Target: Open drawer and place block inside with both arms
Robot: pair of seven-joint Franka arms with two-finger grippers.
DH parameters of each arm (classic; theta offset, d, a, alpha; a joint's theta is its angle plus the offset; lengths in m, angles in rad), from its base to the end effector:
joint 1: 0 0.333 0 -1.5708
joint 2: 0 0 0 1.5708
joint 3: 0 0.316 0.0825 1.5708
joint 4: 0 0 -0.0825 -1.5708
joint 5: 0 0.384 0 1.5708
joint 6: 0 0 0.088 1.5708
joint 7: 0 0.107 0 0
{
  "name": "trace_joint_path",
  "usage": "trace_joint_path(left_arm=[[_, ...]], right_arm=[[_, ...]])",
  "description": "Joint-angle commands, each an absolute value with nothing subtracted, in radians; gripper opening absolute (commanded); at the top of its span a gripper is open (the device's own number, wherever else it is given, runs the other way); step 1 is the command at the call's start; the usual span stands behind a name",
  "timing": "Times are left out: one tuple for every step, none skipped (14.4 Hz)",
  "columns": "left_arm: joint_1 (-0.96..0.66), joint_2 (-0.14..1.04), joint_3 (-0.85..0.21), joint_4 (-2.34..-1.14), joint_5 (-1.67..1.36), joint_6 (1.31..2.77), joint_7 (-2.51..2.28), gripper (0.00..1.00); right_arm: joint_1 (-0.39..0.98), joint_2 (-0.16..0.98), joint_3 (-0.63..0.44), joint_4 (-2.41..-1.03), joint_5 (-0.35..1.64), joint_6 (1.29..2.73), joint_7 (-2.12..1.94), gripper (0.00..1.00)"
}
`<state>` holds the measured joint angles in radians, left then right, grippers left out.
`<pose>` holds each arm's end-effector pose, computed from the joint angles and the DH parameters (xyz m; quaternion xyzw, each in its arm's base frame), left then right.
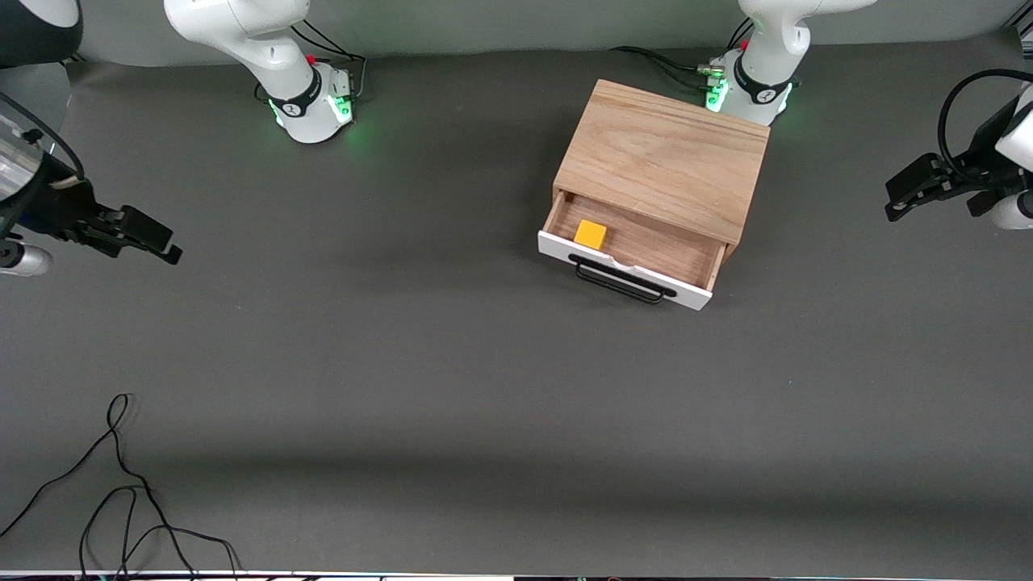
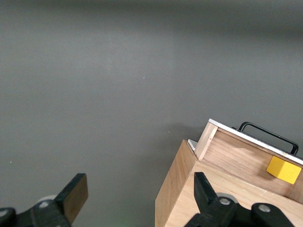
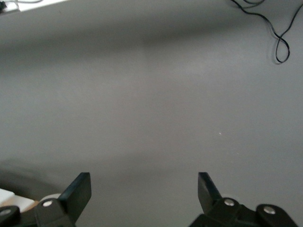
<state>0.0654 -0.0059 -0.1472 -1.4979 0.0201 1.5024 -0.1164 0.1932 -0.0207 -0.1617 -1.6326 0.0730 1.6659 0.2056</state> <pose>0.5444 -0.0426 0.6559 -0.9998 -0.0180 -0.0062 0.0099 0.5563 0.0238 0.6153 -0.9949 0.0894 -0.0221 0.0410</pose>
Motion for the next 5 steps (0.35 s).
trace_joint_path(left_arm=[[0.071,-0.006,-0.149,-1.509,0.015,1.519,-0.129,1.0],[0.072,-0.002,-0.149,-1.508,0.014,1.523,-0.127,1.0],[0.072,0.002,-0.147,-1.505,0.014,1.523,-0.124,1.0],[0.072,0.011,-0.147,-1.502,0.014,1.52,-0.114,1.0],[0.071,0.017,-0.147,-1.493,0.015,1.516,-0.112,1.0]], right_arm=[[0.166,-0.018,-0.141,-1.632,0.051,1.645,0.169,1.0],[0.166,-0.018,-0.141,-1.631,0.046,1.626,0.163,1.0],[0.166,-0.018,-0.141,-1.631,0.043,1.617,0.161,1.0],[0.166,-0.018,-0.141,-1.632,0.04,1.617,0.161,1.0],[0.166,-0.018,-0.144,-1.632,0.04,1.615,0.155,1.0]])
